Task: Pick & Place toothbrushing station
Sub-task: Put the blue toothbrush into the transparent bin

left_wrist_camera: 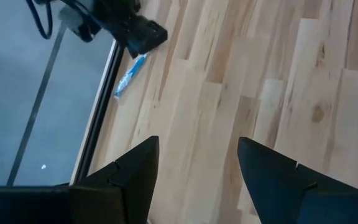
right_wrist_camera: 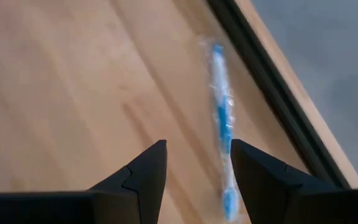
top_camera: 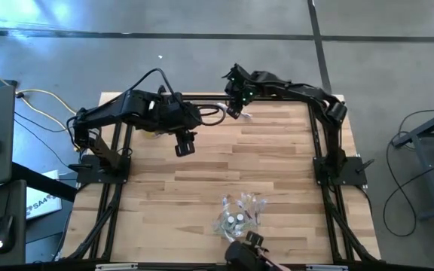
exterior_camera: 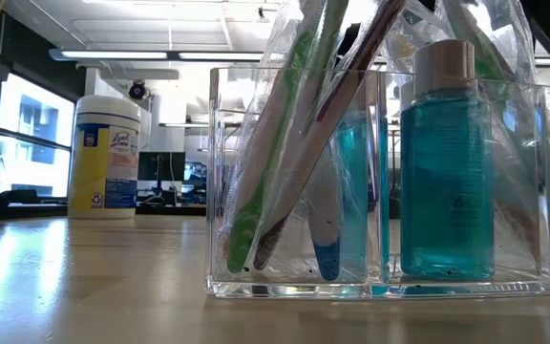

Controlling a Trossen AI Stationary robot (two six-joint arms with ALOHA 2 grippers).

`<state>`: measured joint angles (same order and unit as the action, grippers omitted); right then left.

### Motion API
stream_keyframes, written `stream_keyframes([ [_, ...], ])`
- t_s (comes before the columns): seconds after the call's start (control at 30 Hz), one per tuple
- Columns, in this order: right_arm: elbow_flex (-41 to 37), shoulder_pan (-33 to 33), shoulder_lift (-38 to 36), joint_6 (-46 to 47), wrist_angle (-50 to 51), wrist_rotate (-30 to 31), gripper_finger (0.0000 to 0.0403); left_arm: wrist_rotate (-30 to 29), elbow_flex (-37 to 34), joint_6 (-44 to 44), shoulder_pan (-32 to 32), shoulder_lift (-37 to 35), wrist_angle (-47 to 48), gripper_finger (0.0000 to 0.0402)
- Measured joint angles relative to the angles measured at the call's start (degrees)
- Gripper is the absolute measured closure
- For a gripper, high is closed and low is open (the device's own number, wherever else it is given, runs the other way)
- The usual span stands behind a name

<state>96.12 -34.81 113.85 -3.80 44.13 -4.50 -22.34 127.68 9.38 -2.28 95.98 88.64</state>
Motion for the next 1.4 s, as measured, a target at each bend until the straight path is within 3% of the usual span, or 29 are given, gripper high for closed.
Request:
stream_keyframes([
  [0.57, -0.02, 0.63, 4.76, 2.38, 0.93, 2.79, 0.0228, -1.23, 0.02, -0.74, 0.01, 0.0, 0.28, 0.0187],
  [1.0, -0.04, 0.6, 7.37, 5.49, 1.14, 6.99, 0.0136, -3.1, 0.02, -1.71, 0.02, 0.0, 0.96, 0.0187],
  [1.4, -0.07, 0.09, 9.94, 7.24, 2.4, 7.1, 0.0136, -3.33, 0.04, -3.12, 0.02, 0.0, 1.16, 0.0187],
])
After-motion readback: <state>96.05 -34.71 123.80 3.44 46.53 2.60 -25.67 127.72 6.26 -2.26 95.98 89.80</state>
